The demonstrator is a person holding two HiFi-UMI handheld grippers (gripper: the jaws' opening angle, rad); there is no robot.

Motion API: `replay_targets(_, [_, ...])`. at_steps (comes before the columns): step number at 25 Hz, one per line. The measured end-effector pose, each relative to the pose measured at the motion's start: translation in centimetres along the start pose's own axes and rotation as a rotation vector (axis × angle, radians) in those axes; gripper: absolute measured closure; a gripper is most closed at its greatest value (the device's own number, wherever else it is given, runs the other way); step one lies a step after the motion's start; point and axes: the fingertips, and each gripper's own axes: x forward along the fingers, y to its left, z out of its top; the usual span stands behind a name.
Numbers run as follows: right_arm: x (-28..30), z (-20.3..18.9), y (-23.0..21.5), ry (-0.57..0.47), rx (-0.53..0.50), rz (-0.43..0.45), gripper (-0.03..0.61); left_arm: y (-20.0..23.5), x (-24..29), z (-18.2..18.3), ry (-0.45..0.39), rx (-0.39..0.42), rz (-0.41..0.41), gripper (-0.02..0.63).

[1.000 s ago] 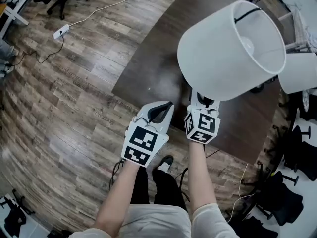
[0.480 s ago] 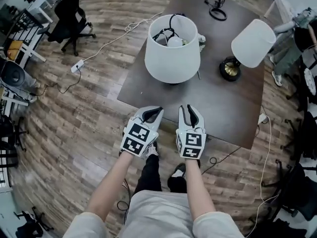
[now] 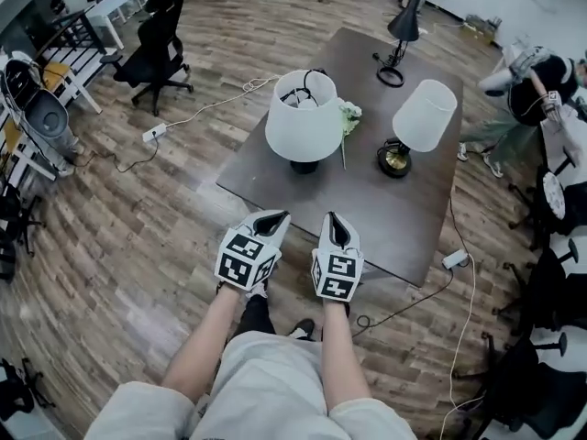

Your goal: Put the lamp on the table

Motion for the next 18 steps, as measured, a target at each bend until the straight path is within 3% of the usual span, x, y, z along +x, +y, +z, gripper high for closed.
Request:
replay_targets(3, [-1.2, 0.4, -0.1, -0.011, -0.015, 0.009, 0.555, -1.1, -0.4, 0.4, -0.02, 0.012, -0.001, 0.614])
replay_targets(7, [-3.1, -0.6, -0.2, 0.013, 0.008, 0.038, 0.555, -2.3, -0.9, -0.2, -0.037, -0.03, 0.039, 0.614])
replay_targets(12, [-4.4, -0.4, 1.4, 0.008, -0.027, 0.092, 0.555, -2.5, -1.9, -1.0, -0.001, 0.003, 0.058, 0.614])
replay_targets(18, [-5.9, 0.2, 2.9, 0.013, -0.014, 0.168, 0.555, -3.9, -3.9, -2.3, -0.01, -0.061, 0.04, 0.614])
